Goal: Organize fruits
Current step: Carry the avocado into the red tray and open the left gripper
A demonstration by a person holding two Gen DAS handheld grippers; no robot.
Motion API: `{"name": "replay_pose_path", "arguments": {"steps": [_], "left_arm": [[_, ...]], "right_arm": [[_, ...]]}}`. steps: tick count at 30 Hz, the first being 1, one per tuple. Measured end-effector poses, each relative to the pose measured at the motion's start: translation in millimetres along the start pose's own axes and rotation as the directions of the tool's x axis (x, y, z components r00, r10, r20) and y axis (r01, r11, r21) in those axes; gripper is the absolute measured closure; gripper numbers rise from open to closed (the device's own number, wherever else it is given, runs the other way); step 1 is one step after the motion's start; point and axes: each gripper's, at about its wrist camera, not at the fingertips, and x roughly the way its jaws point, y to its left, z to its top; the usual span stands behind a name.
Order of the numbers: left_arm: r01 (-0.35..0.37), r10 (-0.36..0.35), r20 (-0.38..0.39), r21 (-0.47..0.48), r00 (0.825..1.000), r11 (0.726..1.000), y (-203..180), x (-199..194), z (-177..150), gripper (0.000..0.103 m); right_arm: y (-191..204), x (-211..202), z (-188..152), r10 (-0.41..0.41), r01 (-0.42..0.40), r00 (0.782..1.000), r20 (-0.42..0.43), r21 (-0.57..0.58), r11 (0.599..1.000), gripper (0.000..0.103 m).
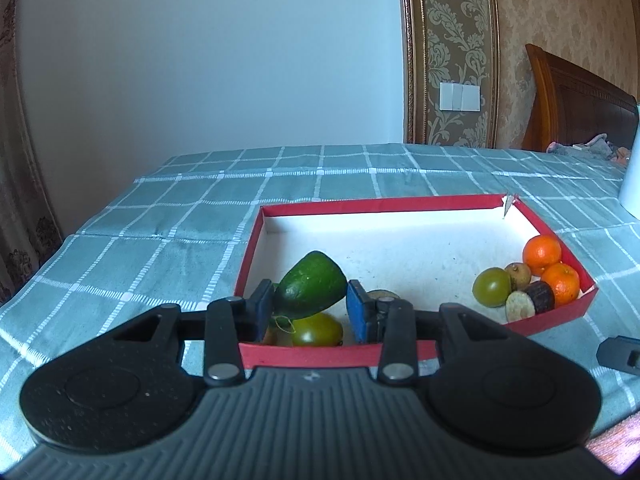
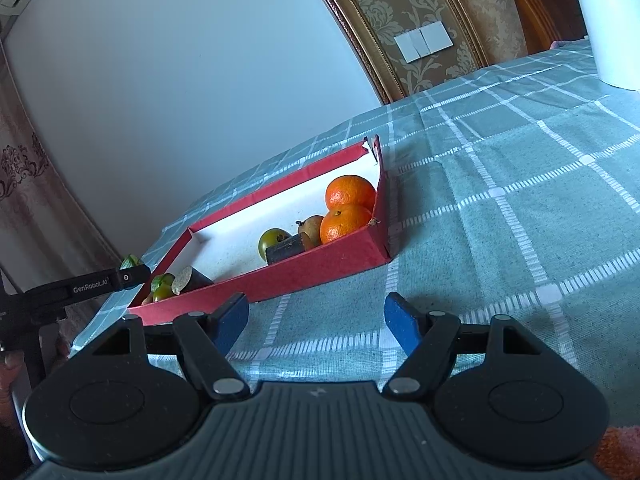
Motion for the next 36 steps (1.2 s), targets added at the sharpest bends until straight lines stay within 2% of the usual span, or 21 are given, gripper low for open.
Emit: {"name": "replay_pose_path", "arguments": {"steps": [12, 21, 27, 30, 33, 36], "left_arm": [[-0.008, 0.008, -0.032, -0.010, 0.999, 1.000, -3.2, 34.4, 8.3, 0.067], [-0.004, 0.003, -0.046, -0.023, 0.999, 1.000, 1.6, 42.7, 4.7, 0.067], [0.003, -0.004, -0.045, -0.028, 0.999, 1.000, 4.4, 44.8, 5.0, 0.067], [0.007, -0.008, -0.043, -0.032, 0.999, 0.999, 5.9, 46.0, 5.8, 0.067], [0.006, -0.007, -0.038, -0.034, 0.999, 0.999, 6.8, 46.8, 5.8, 0.064], [0.006, -0.008, -0.040, -0.042, 0.999, 0.999, 8.5, 47.8, 5.6, 0.056]], "right_arm": [[2.4, 3.2, -0.6, -0.016, 0.015, 1.000, -0.018, -0.015, 1.000, 0.028], [22.2, 9.3, -2.9, -0.107, 0.101, 0.993, -0.044, -0.128, 0.987, 0.028], [41.0, 17.7, -6.8, -0.201, 0.180, 0.978, -0.061, -0.251, 0.951, 0.028], [44.4, 19.8, -7.9, -0.212, 0.185, 0.975, -0.069, -0.279, 0.942, 0.024], [44.1, 19.7, -7.8, -0.210, 0.183, 0.975, -0.071, -0.279, 0.943, 0.024], [45.3, 19.8, -8.1, -0.211, 0.183, 0.975, -0.073, -0.283, 0.941, 0.023]]}}
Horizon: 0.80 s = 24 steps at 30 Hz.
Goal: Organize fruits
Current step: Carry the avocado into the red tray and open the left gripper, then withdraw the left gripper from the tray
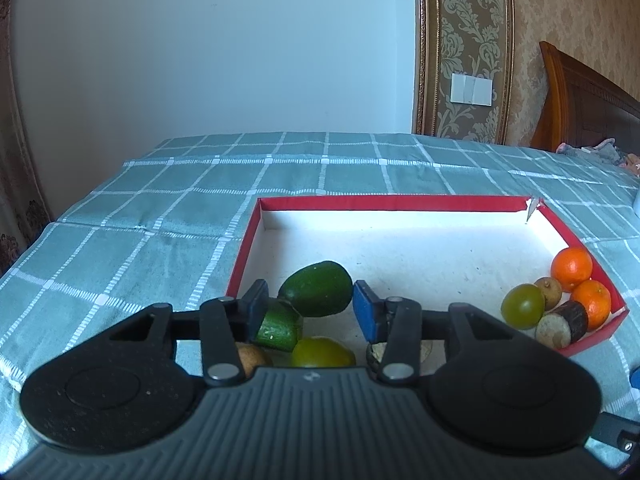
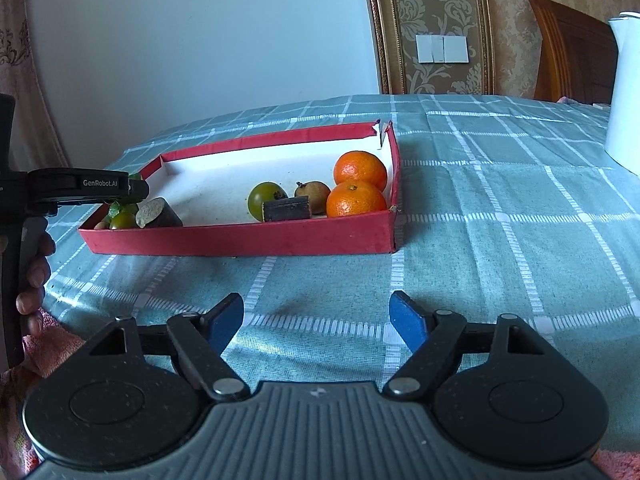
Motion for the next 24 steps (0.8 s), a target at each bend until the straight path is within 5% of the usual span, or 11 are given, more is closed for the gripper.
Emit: {"name": "replay_pose_path", "arguments": {"steps": [4, 12, 24], "left_arm": [[-0.019, 0.019, 0.019, -0.010, 1.000, 1.000, 3.9, -2.6, -0.9, 0.027], [-0.032, 0.033, 0.024, -0.047, 0.999, 0.998, 15.1, -15.0, -4.8, 0.003], [-0.076, 0.079, 0.038, -0.062, 0.996, 0.995, 22.6, -64.1, -15.5, 0.000]], "right_arm": [[0.4, 0.0, 0.6, 0.003, -0.003, 1.000, -0.001, 0.000, 1.000, 0.022], [0.2, 0.0, 0.5, 0.000, 0.000, 1.000, -0.003, -0.005, 1.000, 0.022], [-3.1, -2.7, 0.5, 0.021, -0.022, 1.000, 0.020, 0.015, 1.000, 0.022]]}}
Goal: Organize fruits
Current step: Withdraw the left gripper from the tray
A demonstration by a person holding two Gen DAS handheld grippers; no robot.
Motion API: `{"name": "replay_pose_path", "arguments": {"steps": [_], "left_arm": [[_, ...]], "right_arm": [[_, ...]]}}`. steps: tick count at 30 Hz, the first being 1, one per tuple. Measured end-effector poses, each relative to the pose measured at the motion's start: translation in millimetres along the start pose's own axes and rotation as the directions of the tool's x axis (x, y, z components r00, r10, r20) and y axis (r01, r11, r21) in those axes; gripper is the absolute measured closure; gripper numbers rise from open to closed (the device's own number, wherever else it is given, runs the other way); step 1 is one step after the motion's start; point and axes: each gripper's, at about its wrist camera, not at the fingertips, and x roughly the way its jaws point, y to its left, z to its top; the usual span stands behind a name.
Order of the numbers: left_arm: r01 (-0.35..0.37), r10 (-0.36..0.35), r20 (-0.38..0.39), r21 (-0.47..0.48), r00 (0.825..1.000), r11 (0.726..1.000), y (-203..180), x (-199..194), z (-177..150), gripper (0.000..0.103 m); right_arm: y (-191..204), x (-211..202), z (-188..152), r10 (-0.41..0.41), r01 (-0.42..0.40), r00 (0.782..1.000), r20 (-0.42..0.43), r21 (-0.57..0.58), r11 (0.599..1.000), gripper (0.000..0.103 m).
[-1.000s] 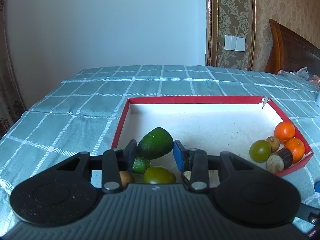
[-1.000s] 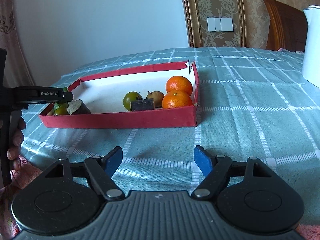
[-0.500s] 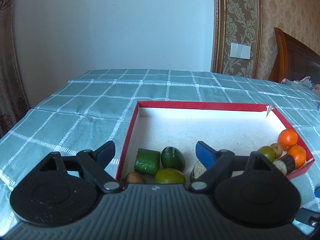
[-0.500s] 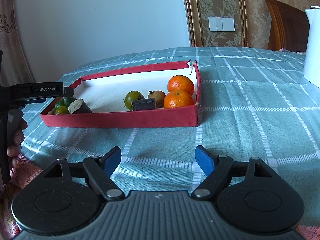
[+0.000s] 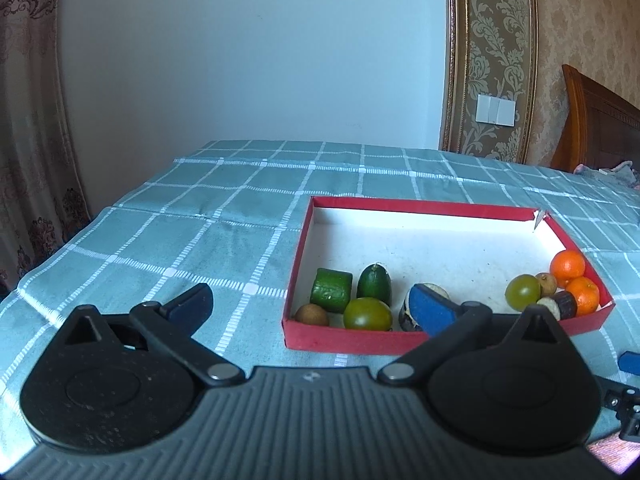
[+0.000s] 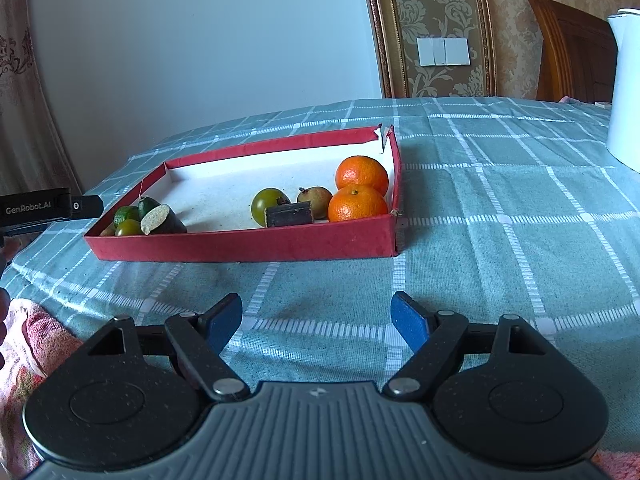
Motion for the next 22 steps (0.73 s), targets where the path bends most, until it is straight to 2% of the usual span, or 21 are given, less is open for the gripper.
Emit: {"name": "replay_pose_path", "arguments": {"steps": [6, 22], "left_arm": [[-0.010, 0.010, 0.040, 0.000, 0.999, 1.000, 6.4, -22.2, 1.9, 0.000], [-0.025, 0.027, 0.052, -0.041, 0.998, 0.999, 26.8, -40.6, -0.7, 0.000]], "right_arm": [[2.9, -4.5, -0.8, -0.004, 0.004, 1.000, 0.028, -0.021, 1.000, 0.021], [6.4, -9.3, -2.0, -0.026, 0.028, 0.998, 0.053, -0.046, 0.999, 0.021]]}}
